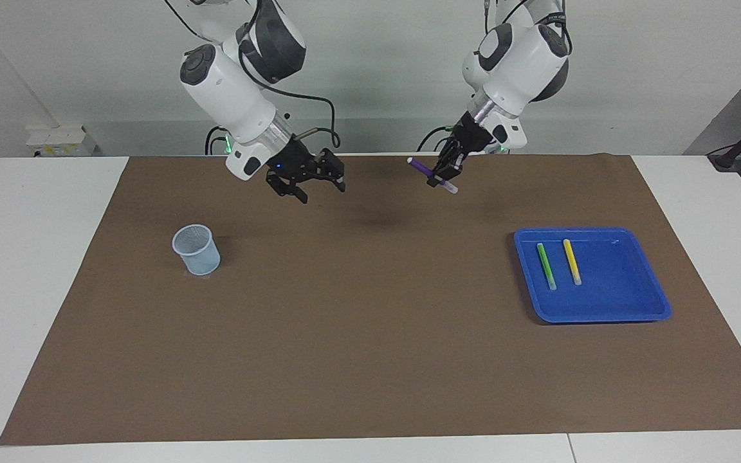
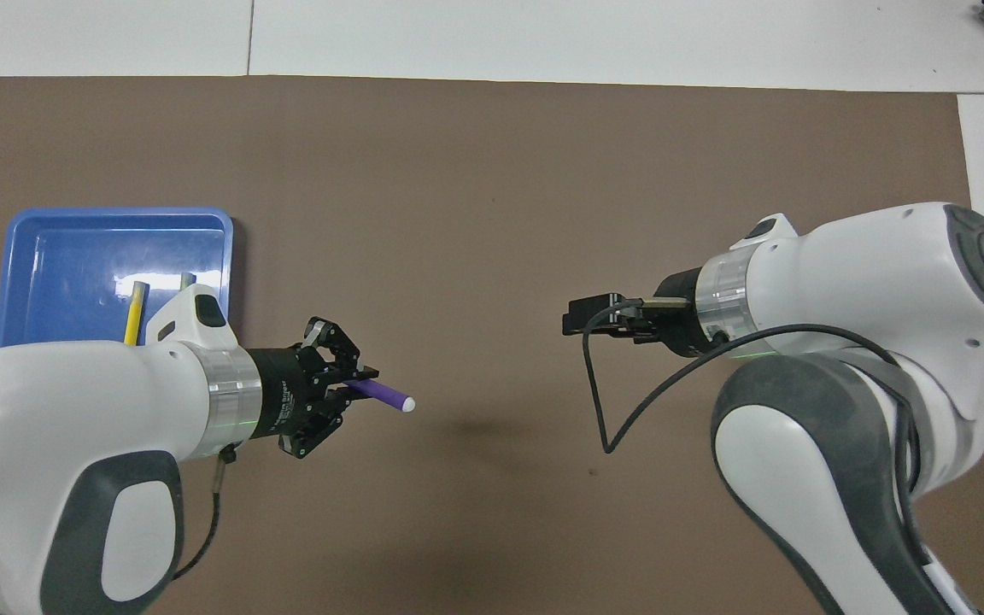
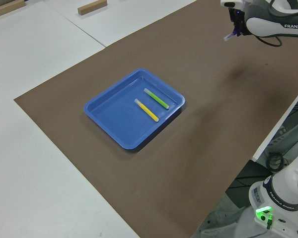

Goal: Right arm passes pens to left for tray arrangement
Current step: 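Carry the purple pen to the tray while the right gripper returns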

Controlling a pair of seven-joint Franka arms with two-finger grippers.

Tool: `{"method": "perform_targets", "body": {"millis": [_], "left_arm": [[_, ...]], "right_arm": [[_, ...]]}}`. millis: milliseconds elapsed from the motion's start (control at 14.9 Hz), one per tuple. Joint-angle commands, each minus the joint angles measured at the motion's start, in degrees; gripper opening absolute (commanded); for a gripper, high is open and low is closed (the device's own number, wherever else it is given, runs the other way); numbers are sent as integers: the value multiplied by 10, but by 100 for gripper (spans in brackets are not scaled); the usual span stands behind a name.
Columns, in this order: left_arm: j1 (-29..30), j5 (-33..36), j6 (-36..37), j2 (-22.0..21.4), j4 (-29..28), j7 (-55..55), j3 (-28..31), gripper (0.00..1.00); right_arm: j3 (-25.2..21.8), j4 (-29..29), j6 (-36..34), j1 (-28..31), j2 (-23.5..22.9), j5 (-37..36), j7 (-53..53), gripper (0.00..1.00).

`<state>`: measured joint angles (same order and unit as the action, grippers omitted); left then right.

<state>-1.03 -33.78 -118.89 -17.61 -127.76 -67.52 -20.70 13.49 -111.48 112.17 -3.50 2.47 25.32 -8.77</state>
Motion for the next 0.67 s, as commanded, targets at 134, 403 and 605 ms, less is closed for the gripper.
{"method": "perform_targets", "body": {"millis": [134, 403, 605], "left_arm": [[93, 99, 139, -14, 23, 305, 9, 0], [177, 180, 187, -12, 37, 539, 10, 0], [214, 244, 183, -6, 37, 666, 10, 0]], "right_arm": [[3, 6, -102, 43, 23, -134, 60, 100], [3, 25, -166, 83, 28, -195, 96, 100], [3, 25, -165, 85, 28, -207, 100, 100]]}}
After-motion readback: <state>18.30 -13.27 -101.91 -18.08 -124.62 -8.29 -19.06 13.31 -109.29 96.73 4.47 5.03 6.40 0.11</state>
